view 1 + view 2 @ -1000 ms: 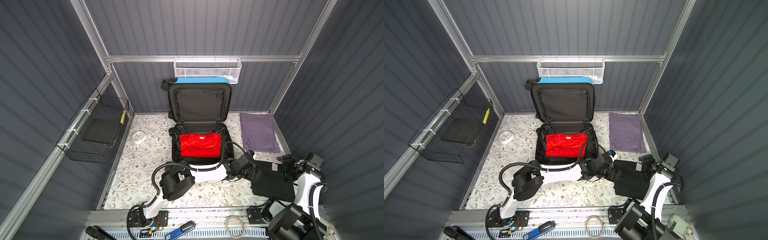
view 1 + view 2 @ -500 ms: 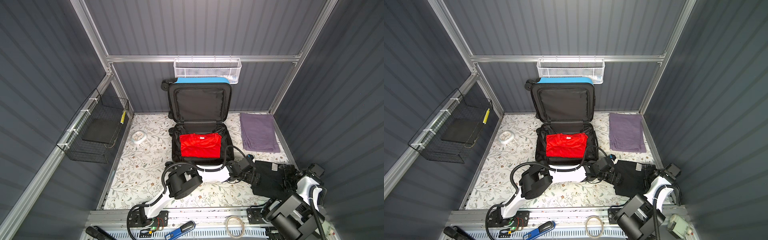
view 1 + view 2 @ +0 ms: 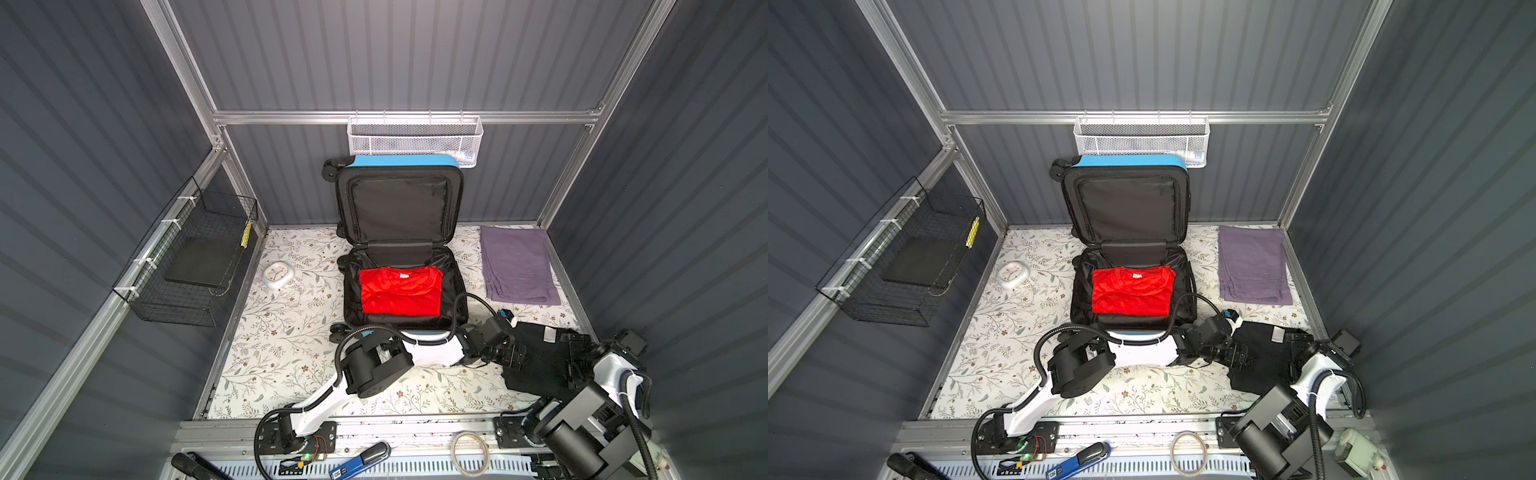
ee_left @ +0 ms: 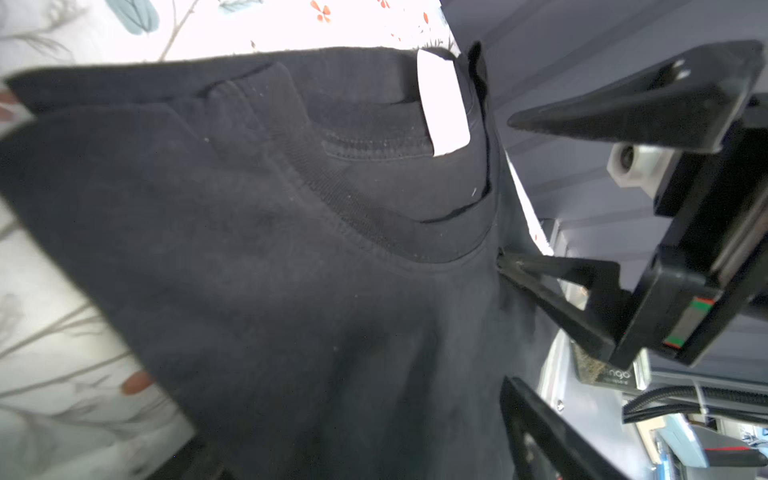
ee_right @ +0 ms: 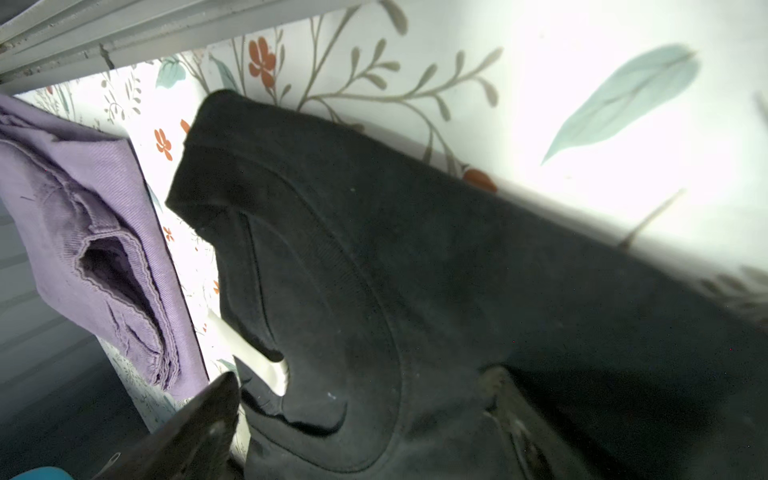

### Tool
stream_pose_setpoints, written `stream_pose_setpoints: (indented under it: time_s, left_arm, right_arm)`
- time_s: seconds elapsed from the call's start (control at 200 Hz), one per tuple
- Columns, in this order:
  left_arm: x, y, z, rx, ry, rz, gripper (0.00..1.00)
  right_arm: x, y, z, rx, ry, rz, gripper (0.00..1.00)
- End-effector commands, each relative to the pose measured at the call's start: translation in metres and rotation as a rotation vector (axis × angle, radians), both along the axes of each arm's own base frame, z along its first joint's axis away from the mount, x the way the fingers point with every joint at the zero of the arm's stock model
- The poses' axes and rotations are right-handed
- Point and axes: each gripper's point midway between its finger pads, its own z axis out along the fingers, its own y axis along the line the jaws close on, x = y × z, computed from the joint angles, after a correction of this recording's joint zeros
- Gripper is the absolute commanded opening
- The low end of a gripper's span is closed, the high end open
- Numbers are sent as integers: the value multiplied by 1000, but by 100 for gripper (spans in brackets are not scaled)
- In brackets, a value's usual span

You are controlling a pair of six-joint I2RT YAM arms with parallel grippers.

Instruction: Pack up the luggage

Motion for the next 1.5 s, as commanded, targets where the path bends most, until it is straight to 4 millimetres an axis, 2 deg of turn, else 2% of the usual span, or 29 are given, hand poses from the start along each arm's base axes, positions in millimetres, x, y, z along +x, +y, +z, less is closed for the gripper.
stream_pose_setpoints:
  time_s: [0.0,0.205,0.33,0.465,0.575,0.685,0.785,0.885,1.01,1.105,1.19,1.286,1.386,1.496]
  left_arm:
    - [-6,-4,-15,-29,46,7,83]
    - [-4,-10,-19,-45,55,15,63]
    - [-2,-13,-19,-47,54,21,45]
    - [0,-14,-10,-41,20,15,21]
    - [6,-14,11,-26,-44,-9,0]
    - [15,-12,38,-9,-129,-35,0]
    - [27,-5,52,37,-177,-58,0]
    - [41,6,59,89,-234,-59,0]
    - [72,22,56,128,-245,-28,0]
    - [94,29,47,148,-242,-13,0]
    - [103,32,37,182,-259,-19,0]
    - [106,32,29,213,-278,-32,0]
    - [109,33,23,237,-291,-40,0]
    - [110,34,18,246,-299,-45,0]
  right_arm:
    - [-12,2,-11,7,55,-24,97]
    - [-13,3,-17,12,59,-22,97]
    - [-12,4,-19,19,53,-20,97]
    - [-7,6,-16,27,27,-11,97]
    - [10,13,1,59,-90,19,97]
    - [27,15,27,50,-214,45,97]
    - [41,17,54,18,-312,94,96]
    - [53,24,74,-13,-381,162,95]
    - [61,31,84,-52,-417,222,93]
    - [59,30,84,-88,-395,247,92]
    - [52,25,78,-122,-335,255,92]
    - [44,21,69,-139,-272,238,93]
    - [34,18,49,-113,-195,192,96]
    - [35,22,29,-53,-186,181,96]
